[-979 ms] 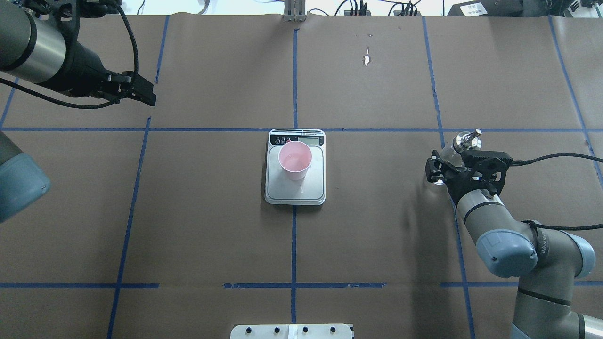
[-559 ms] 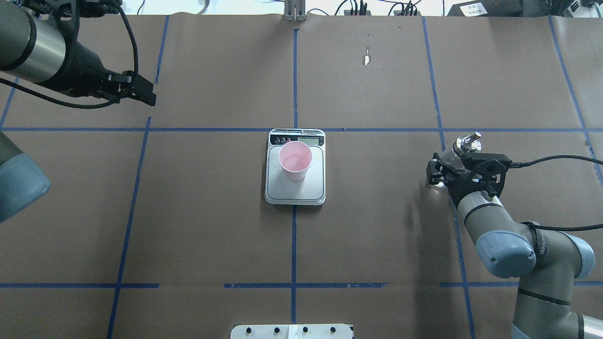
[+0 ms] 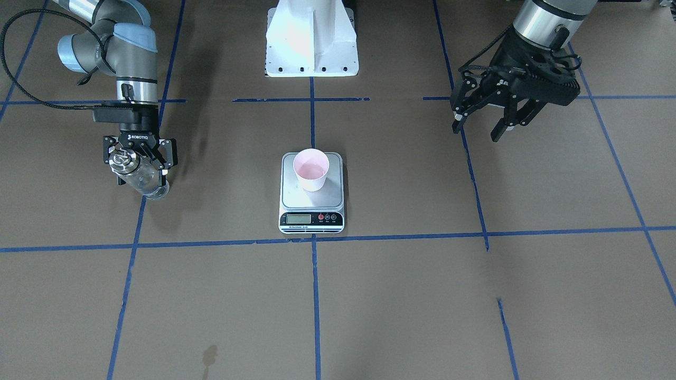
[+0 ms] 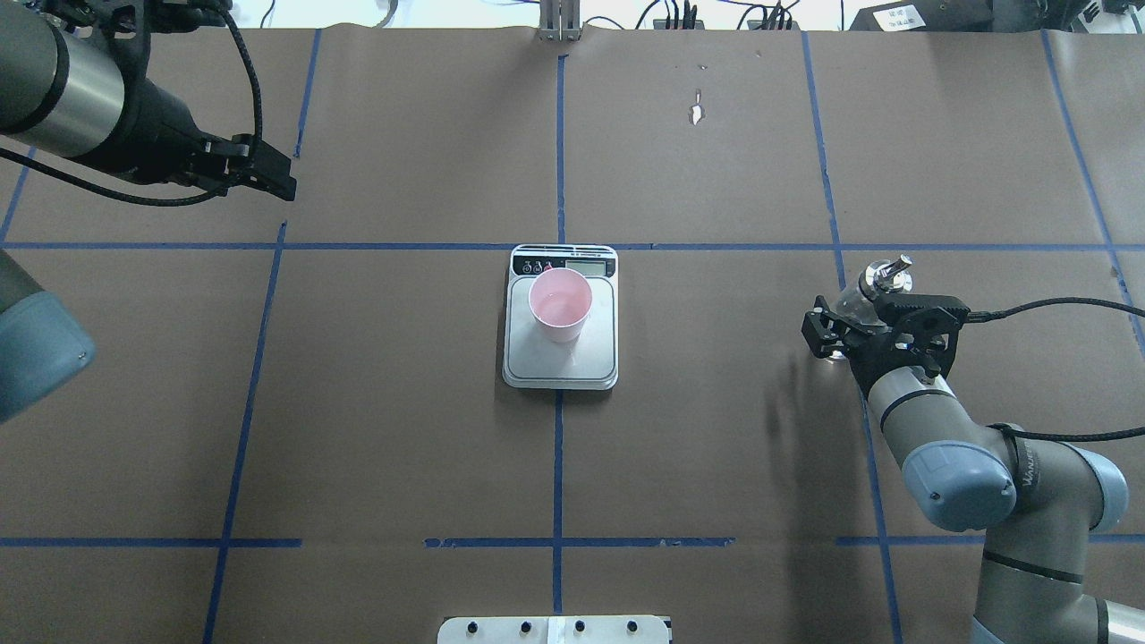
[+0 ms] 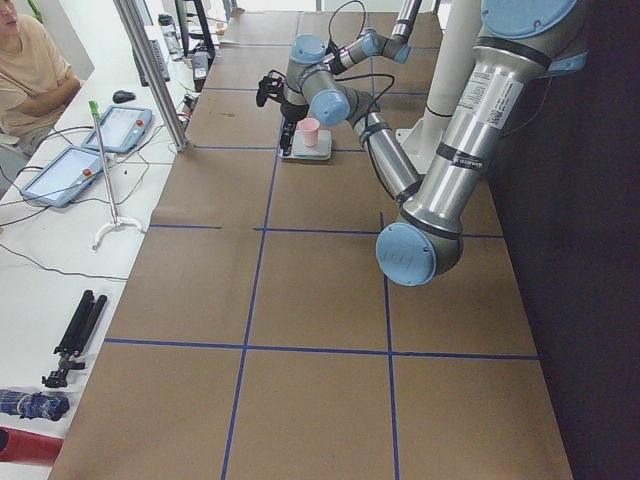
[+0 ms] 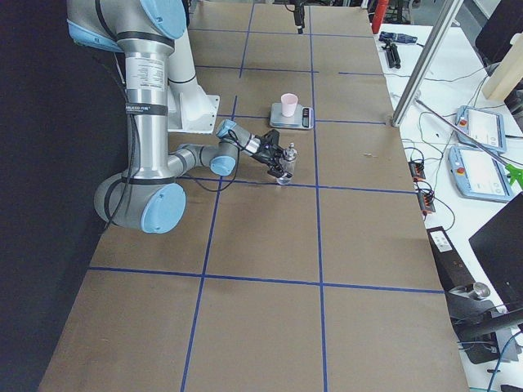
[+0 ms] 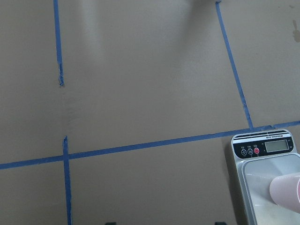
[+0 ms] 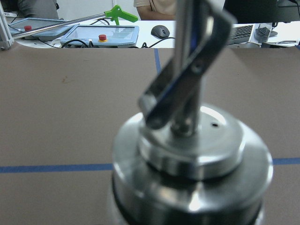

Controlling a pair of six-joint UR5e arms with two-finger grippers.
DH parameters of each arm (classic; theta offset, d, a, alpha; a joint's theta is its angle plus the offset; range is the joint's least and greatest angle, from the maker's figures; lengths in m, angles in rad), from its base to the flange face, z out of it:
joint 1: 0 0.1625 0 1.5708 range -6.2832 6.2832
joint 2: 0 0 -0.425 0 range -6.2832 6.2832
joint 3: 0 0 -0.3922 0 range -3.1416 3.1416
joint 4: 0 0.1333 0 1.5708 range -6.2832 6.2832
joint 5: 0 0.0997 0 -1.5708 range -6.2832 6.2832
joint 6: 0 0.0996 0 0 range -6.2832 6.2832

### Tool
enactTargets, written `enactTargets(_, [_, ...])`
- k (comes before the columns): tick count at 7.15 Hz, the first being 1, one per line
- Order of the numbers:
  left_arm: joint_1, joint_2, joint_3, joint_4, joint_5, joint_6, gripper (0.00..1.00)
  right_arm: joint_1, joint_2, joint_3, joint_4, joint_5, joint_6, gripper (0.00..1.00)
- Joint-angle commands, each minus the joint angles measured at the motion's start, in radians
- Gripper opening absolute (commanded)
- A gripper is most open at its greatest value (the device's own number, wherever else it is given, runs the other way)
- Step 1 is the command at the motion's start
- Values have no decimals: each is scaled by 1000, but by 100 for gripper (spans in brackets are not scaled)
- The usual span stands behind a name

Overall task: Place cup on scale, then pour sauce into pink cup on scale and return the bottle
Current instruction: 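Lower the glass bottle onto the table with the right gripper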

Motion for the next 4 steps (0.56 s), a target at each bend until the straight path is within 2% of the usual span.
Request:
enactTargets(1, [0, 0, 1, 0, 2, 0, 76, -10, -4, 6, 4, -2, 0, 100])
enactTargets(2, [1, 0, 1, 0, 0, 0, 76, -26, -23, 14, 7, -6, 0, 100])
enactTargets(4, [0, 0, 1, 0, 2, 0, 76, -69, -103, 90, 10, -11, 2, 100])
